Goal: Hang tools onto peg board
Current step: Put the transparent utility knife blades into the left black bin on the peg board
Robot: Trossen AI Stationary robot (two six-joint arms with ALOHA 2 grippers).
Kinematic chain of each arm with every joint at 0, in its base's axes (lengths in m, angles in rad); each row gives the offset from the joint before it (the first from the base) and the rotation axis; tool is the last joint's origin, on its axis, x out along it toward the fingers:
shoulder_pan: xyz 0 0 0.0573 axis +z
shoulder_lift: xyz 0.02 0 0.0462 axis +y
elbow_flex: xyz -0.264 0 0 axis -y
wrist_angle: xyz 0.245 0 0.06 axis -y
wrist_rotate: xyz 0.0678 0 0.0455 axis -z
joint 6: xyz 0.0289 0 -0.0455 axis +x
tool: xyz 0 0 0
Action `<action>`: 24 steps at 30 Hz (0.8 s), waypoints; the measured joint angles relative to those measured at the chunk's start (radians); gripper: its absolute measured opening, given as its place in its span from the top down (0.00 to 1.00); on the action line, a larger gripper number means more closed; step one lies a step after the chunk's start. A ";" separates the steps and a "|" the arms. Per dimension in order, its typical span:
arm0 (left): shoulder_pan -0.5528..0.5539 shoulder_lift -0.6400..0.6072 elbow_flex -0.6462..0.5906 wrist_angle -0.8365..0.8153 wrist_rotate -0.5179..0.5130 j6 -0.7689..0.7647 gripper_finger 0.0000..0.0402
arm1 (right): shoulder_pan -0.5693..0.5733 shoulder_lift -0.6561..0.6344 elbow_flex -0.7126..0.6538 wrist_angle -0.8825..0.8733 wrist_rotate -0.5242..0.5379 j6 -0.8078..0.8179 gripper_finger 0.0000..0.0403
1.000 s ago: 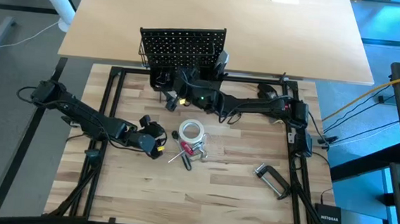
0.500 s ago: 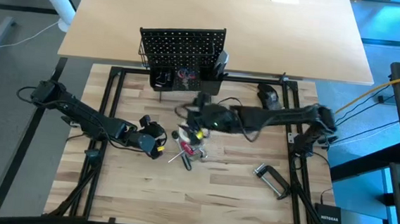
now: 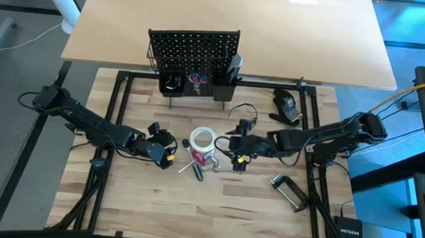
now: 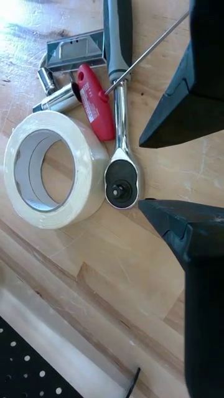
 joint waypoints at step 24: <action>0.001 0.000 0.000 0.001 -0.008 -0.021 0.66 | -0.001 0.150 -0.238 0.412 -0.295 0.017 0.16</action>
